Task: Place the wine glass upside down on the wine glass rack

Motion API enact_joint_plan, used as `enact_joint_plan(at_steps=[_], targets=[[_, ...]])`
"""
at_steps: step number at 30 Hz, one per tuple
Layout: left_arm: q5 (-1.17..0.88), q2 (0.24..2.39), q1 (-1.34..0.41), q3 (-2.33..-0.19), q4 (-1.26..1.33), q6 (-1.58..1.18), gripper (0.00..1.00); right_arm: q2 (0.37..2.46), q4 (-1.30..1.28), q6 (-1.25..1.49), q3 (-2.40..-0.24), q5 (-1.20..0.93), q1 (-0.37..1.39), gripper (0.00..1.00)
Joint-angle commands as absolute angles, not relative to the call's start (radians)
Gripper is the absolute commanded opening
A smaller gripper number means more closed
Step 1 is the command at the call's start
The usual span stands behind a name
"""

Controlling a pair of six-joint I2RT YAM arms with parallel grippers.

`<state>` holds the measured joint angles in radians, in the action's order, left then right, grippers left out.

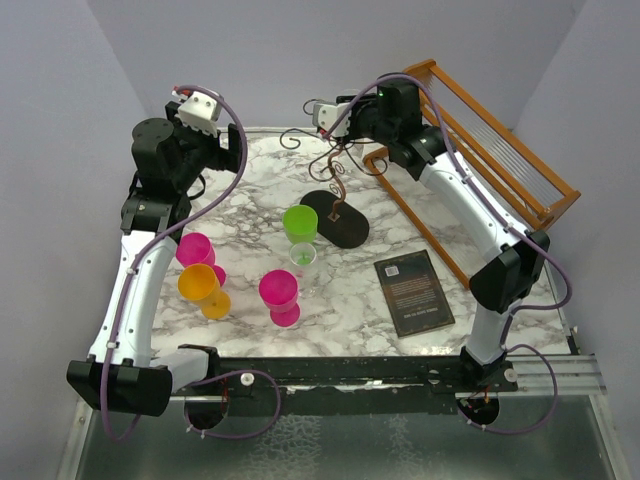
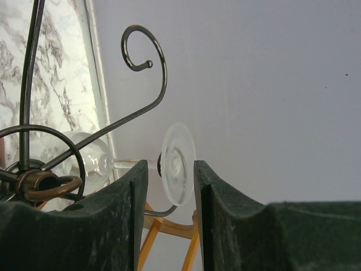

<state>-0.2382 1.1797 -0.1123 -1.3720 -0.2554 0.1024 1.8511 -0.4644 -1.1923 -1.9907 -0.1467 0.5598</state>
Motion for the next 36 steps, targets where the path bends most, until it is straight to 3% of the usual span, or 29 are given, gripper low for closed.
enact_joint_plan(at_steps=[1, 11, 16, 24, 36], targets=[[-0.222, 1.154, -0.11, -1.361, -0.231, 0.11, 0.84, 1.779, -0.468, -1.127, -2.028, -0.191, 0.568, 0.39], [-0.232, 1.162, -0.111, -1.395, -0.412, 0.206, 0.84, 1.633, -0.401, -0.889, -1.98, -0.163, 0.568, 0.41], [-0.347, 1.16, -0.11, -1.401, -0.614, 0.304, 0.84, 1.508, -0.397, -0.722, -1.886, -0.086, 0.566, 0.63], [-0.316, 1.161, -0.11, -1.364, -0.822, 0.358, 0.84, 1.293, -0.38, -0.567, -1.641, -0.093, 0.565, 0.69], [-0.495, 1.254, -0.164, -1.243, -0.585, 0.049, 0.82, 1.208, -0.446, -0.504, -1.576, -0.312, 0.491, 0.73]])
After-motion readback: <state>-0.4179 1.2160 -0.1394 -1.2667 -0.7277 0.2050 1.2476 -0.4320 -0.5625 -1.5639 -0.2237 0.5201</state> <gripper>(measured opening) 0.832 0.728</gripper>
